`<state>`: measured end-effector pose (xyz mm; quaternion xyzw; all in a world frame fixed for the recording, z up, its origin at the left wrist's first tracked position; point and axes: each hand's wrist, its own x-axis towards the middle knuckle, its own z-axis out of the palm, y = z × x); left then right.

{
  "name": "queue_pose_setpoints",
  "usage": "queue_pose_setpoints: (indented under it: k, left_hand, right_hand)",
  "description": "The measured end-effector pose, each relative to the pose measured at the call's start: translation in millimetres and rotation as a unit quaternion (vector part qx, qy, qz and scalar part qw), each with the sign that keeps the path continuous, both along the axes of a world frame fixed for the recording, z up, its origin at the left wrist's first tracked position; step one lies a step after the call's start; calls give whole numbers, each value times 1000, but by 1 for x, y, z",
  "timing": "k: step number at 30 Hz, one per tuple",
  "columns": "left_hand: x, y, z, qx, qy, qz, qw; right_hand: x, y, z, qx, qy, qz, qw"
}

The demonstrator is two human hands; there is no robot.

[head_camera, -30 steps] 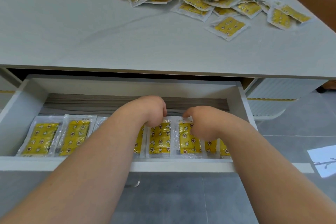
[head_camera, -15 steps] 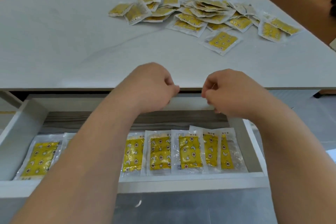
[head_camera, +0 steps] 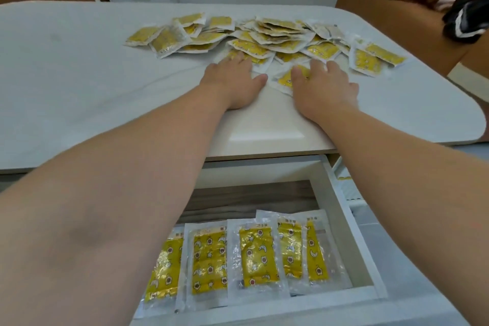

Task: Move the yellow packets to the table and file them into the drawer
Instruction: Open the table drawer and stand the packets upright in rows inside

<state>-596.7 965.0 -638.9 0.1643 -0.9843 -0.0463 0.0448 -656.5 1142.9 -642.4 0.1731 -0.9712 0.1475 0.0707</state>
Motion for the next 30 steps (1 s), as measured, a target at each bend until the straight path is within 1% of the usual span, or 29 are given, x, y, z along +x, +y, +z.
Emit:
queue_pose_setpoints:
  k: [1,3,6,8,12,15,16,19,20,23,26,30]
  left_hand:
    - [0,1,-2,-11,2,2,1000]
    - [4,4,-4,-27,42,23,998]
    - [14,9,-3,-56,115,70,989]
    - [18,12,-2,-46,137,101,984]
    - [35,14,-1,-2,135,144,980]
    - [64,22,4,79,153,154,973]
    - [77,27,7,97,137,161,973]
    - [112,32,10,102,59,184,976]
    - [123,33,11,116,44,181,976]
    - [150,43,17,206,44,161,964]
    - [171,56,15,209,68,153,963]
    - [176,65,6,163,124,151,967]
  right_hand:
    - [-1,0,0,18,-11,2,1000]
    - [-3,0,0,27,-14,1,1000]
    - [0,1,2,8,-9,-3,1000]
    - [3,4,2,-10,-11,6,1000]
    - [10,7,7,-55,-22,24,998]
    - [19,10,12,-87,-47,27,995]
    - [23,12,14,-106,-61,28,992]
    - [46,15,21,-171,-104,30,979]
    - [56,16,22,-187,-113,27,976]
    - [87,21,27,-250,-123,-7,960]
    - [113,26,29,-301,-134,-17,944]
    - [132,30,16,-296,-150,9,943]
